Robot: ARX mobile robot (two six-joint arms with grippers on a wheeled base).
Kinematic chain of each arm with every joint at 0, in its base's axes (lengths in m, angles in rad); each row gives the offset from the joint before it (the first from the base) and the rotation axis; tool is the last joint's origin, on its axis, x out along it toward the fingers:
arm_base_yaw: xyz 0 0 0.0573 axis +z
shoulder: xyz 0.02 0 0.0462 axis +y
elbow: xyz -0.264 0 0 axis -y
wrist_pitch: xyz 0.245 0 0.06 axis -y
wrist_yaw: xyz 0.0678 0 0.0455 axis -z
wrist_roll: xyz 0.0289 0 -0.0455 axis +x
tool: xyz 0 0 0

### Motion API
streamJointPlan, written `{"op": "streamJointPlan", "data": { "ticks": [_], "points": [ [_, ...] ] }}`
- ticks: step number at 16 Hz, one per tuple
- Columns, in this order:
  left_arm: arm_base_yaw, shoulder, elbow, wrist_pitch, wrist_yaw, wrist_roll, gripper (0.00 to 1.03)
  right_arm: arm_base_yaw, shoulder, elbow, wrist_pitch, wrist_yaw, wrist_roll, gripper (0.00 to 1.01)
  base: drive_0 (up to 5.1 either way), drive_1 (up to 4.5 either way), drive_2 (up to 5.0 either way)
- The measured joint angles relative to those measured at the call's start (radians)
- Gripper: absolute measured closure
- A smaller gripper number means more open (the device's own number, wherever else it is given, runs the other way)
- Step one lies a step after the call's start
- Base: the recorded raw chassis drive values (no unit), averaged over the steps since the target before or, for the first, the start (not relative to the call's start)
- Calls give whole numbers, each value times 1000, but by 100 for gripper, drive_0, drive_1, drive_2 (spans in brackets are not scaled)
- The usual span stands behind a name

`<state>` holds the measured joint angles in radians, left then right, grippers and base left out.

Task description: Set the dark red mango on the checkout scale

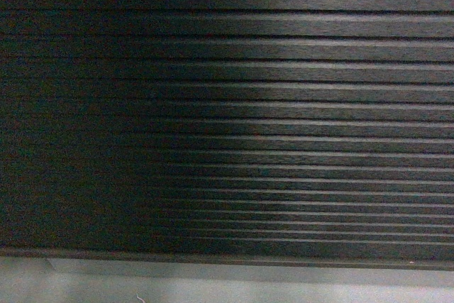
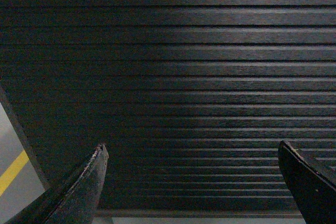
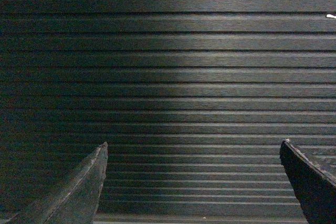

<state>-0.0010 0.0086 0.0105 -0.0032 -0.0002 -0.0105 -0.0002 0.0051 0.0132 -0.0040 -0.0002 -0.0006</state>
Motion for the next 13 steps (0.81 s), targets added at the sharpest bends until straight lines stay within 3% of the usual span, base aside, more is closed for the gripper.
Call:
{"op": "streamJointPlan", "data": {
  "ticks": [13],
  "points": [
    [0,0,0,0,0,0,5,0,0,0,0,0,1,3,0,0,0]
  ]
}}
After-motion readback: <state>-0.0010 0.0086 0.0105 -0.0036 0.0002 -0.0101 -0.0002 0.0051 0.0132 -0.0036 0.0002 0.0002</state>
